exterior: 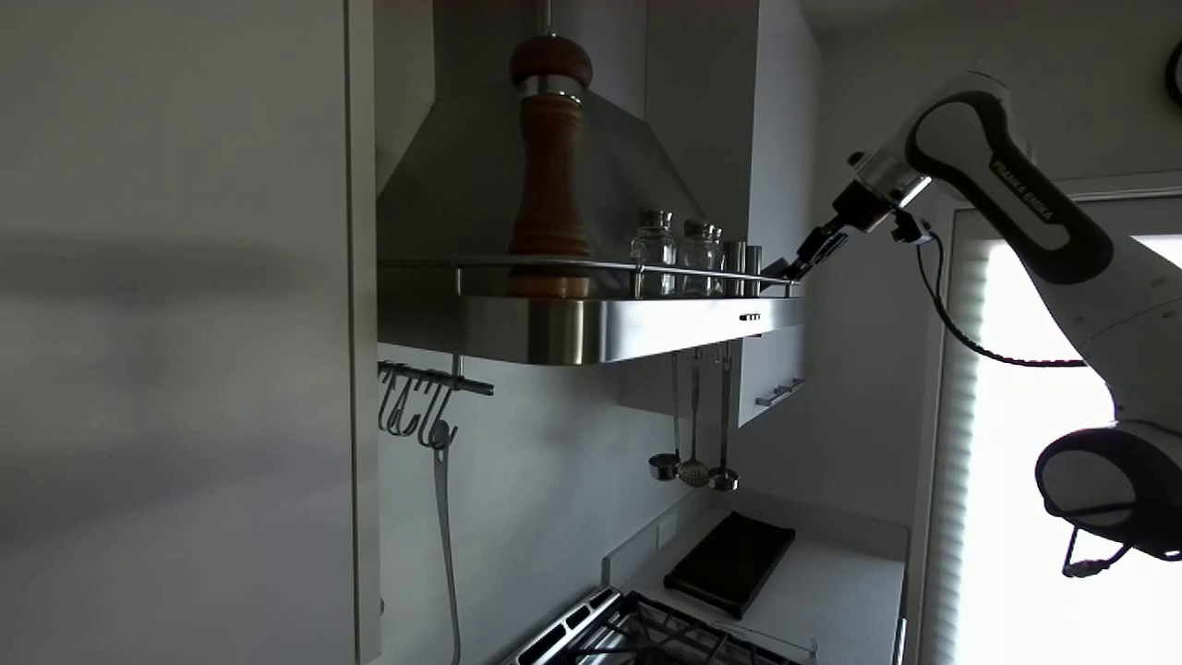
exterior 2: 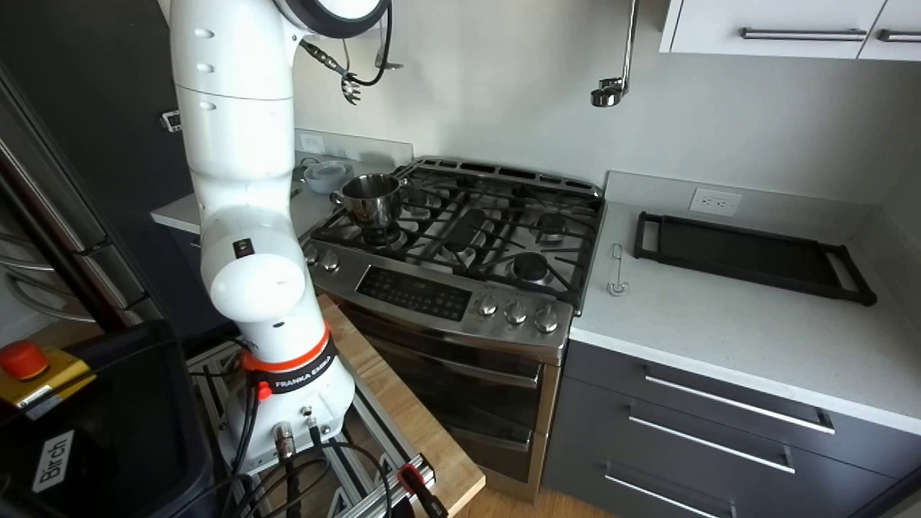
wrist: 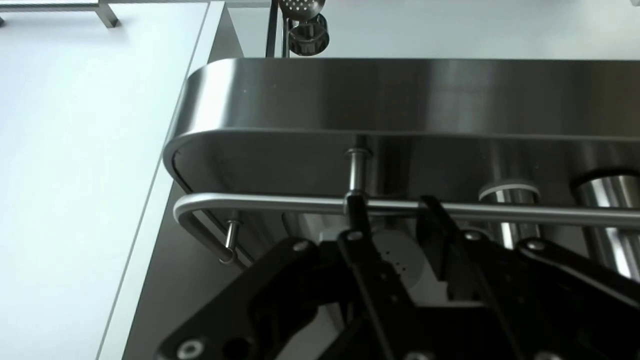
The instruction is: Put the silver salt shaker on the stove fan
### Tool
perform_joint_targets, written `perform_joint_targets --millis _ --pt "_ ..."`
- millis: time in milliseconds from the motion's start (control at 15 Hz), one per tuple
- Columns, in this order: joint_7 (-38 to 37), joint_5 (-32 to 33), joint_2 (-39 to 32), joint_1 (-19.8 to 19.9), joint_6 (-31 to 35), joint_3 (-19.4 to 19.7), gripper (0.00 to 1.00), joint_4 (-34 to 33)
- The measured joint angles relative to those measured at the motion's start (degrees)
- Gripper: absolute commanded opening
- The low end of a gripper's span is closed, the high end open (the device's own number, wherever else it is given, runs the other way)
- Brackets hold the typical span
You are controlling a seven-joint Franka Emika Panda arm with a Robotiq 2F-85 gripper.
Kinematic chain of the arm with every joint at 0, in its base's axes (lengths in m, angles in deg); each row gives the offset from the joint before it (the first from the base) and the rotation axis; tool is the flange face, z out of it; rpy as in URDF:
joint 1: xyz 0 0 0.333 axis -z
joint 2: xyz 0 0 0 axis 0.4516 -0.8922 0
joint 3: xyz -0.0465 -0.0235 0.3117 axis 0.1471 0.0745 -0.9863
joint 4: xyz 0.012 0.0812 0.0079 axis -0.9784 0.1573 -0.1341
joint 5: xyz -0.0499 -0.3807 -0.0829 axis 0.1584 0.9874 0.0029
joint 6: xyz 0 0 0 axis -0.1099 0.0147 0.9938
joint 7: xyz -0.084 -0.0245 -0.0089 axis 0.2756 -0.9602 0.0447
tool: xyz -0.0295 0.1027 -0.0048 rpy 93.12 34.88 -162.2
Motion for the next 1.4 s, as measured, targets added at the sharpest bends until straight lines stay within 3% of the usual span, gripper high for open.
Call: perform_joint_targets --millis 133,267,667,1400 --pt "0.9 -0.2 0.1 0.3 0.2 0.0 0.01 0.0" --pt "1.5 -0.3 0.1 0.4 0.6 0.0 0.00 0.0" --pt "3.3 -0.4 0.1 0.7 2.3 -0.1 0.08 0.0" --pt "6.3 -1.3 -0.9 0.8 7.9 -1.1 0.06 0.1"
